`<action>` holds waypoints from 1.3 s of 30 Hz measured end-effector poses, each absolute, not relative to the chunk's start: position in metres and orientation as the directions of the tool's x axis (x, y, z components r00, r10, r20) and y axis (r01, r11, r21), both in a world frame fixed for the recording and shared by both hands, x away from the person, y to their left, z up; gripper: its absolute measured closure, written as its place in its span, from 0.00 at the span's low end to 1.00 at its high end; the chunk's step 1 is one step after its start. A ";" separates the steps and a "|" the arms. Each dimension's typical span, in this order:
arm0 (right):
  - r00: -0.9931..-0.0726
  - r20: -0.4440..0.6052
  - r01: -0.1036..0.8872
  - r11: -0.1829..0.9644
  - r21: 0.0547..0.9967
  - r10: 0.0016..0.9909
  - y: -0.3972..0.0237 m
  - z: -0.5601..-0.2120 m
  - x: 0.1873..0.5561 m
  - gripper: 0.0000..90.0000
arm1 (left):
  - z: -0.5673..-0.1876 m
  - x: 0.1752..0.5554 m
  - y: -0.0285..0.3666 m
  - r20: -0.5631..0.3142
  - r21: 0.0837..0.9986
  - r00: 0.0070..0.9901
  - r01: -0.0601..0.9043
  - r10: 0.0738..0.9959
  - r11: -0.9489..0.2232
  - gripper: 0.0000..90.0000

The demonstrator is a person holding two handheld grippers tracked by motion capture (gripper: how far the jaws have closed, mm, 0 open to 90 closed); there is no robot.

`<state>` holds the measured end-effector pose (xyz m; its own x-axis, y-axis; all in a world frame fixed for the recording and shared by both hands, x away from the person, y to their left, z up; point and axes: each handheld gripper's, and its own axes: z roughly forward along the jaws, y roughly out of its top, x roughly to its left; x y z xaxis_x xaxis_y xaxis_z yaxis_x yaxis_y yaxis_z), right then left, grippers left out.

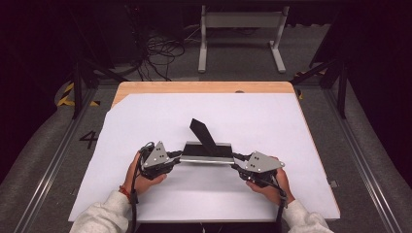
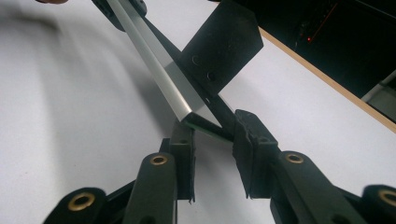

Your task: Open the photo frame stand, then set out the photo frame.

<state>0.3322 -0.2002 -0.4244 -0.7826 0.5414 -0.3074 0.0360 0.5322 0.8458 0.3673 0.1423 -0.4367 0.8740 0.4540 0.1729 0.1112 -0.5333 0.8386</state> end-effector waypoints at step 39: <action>-0.774 -0.293 0.037 0.503 0.864 0.561 -0.211 -0.418 0.320 0.78 | -0.428 0.358 0.134 0.182 0.839 0.885 0.088 0.430 -0.537 0.88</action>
<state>0.3205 -0.2115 -0.4177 -0.7744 0.5606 -0.2933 0.0370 0.5028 0.8636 0.3583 0.1344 -0.4284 0.8845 0.4295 0.1821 0.0880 -0.5370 0.8390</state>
